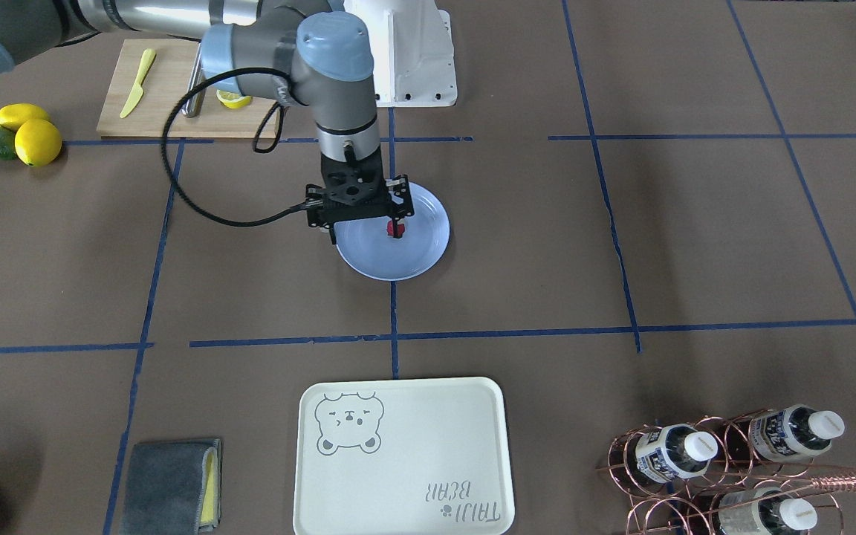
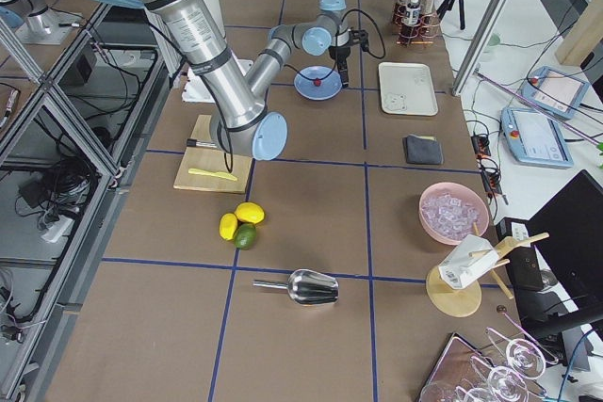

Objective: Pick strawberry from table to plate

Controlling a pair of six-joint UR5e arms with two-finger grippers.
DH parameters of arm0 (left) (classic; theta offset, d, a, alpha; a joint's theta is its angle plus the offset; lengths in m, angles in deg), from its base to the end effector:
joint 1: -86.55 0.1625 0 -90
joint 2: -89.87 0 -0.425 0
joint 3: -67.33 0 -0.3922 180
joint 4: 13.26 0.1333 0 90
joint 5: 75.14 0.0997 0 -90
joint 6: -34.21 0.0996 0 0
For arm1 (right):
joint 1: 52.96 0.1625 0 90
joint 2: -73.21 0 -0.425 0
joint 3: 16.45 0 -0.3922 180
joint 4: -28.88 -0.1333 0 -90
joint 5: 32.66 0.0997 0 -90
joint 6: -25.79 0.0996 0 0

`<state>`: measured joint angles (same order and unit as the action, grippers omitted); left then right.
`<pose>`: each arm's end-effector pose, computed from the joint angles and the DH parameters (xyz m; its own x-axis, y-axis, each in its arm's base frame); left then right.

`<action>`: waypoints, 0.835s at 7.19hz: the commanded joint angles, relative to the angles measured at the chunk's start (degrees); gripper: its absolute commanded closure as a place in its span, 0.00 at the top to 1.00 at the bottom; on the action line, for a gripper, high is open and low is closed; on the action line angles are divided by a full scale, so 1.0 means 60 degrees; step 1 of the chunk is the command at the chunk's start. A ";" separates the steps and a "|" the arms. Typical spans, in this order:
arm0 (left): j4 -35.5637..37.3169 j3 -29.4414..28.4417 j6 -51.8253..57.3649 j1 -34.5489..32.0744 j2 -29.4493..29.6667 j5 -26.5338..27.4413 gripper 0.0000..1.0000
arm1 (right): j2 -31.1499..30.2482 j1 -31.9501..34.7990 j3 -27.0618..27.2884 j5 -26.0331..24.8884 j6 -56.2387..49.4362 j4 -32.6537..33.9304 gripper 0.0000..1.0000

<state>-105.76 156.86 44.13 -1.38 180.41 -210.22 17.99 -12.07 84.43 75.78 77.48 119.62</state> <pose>-0.0447 -0.5009 0.6528 0.6878 0.2284 -0.6891 -0.1569 0.9736 0.1660 -0.4277 -0.5050 0.2276 0.7003 -0.1715 0.6929 -0.0229 0.9648 0.2620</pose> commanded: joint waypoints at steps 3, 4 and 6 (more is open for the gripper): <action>-0.0037 0.0473 0.0003 0.0007 -0.0441 0.0071 1.00 | -0.5096 0.5769 0.0944 0.2825 -0.9184 -0.0020 1.00; -0.0037 0.0473 0.0003 0.0007 -0.0441 0.0071 1.00 | -0.6181 0.6769 0.0811 0.2903 -0.9825 -0.0108 1.00; -0.0051 0.0430 0.0003 0.0007 -0.0470 0.0086 1.00 | -0.7127 0.7699 -0.0269 0.2726 -0.9729 -0.0922 1.00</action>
<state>-106.04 159.65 44.14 -1.34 177.67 -209.77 -21.29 30.57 86.24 91.67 19.76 117.47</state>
